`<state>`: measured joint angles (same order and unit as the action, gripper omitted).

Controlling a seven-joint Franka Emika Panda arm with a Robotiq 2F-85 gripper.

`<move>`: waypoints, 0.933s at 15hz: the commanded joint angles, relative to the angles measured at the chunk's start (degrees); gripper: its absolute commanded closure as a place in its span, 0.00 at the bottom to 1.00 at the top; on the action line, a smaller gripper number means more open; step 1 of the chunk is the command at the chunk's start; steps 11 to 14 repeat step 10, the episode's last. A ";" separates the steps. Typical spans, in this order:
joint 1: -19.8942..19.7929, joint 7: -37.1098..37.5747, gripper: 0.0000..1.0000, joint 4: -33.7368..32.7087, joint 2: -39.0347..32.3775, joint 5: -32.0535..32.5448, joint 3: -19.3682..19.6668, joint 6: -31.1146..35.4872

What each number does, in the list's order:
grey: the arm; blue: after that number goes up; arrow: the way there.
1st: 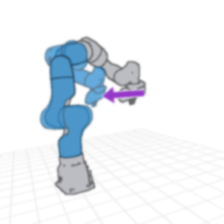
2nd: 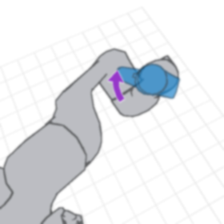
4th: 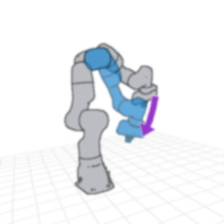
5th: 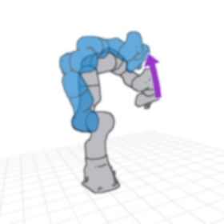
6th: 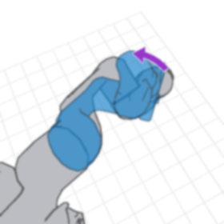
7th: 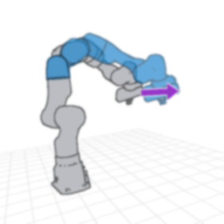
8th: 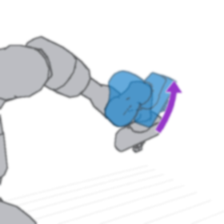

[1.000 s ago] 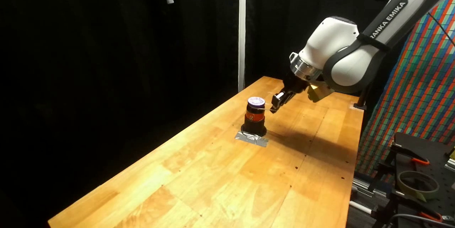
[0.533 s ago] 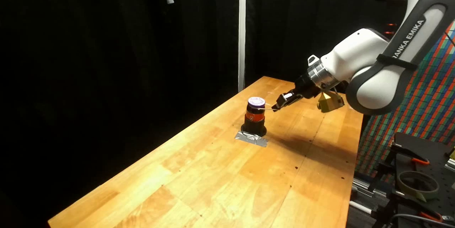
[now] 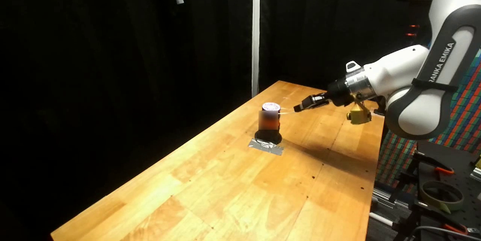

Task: Put the elastic around the bottle on the table

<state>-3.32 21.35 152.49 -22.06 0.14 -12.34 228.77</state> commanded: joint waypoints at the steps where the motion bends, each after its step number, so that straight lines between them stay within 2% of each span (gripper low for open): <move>1: 0.34 1.41 0.90 3.12 -1.78 2.64 0.88 12.53; 3: 0.57 1.02 0.89 4.04 -3.05 3.83 1.19 17.69; 4: 0.43 1.40 0.88 3.79 -1.71 4.29 1.16 16.40; 5: 0.41 1.86 0.63 3.95 -0.49 4.11 1.03 13.46; 6: -0.14 3.13 0.63 5.25 -1.11 5.52 0.85 10.90; 7: 0.90 1.29 0.82 3.42 -2.17 3.44 1.29 11.66; 9: 0.76 1.99 0.66 4.00 -2.21 4.12 1.18 10.78; 10: 0.75 2.12 0.63 4.21 -2.21 4.16 1.16 10.77; 14: 0.75 2.12 0.63 4.21 -2.21 4.16 1.16 10.77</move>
